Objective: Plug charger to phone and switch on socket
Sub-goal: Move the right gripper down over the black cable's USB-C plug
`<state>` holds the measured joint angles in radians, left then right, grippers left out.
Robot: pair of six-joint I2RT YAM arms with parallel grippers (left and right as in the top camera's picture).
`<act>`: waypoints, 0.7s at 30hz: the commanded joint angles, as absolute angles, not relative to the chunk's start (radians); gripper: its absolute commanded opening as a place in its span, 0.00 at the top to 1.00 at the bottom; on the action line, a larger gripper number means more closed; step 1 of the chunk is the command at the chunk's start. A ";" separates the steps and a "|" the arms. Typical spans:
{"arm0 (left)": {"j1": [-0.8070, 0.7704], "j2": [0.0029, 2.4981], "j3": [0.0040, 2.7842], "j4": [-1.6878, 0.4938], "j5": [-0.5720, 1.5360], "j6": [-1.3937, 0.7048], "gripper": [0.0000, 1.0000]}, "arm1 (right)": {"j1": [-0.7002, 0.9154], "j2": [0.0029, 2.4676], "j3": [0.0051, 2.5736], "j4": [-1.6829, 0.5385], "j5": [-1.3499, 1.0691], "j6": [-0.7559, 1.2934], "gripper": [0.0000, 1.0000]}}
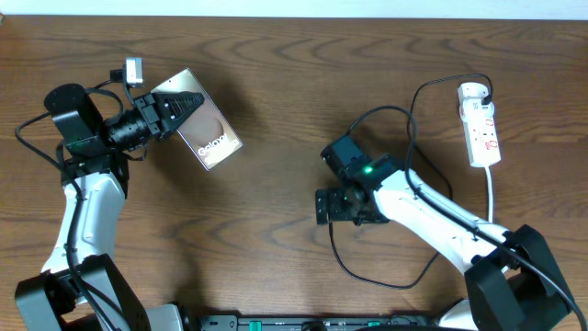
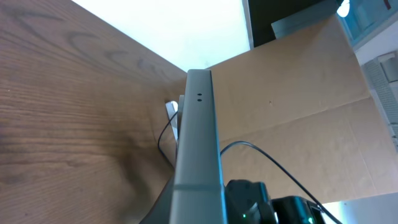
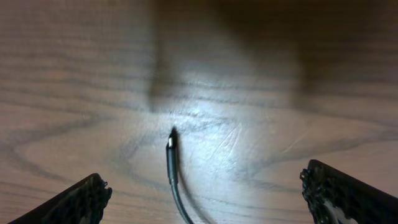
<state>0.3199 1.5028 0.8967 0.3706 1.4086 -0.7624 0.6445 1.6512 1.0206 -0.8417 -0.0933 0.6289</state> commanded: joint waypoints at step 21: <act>0.324 1.498 0.920 0.379 1.441 -0.726 0.92 | 0.728 1.657 0.875 -0.741 -0.096 0.789 0.12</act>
<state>0.3199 1.5028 0.8967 0.3706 1.4090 -0.7422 0.7204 1.6512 0.8871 -0.7414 -0.1005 0.7628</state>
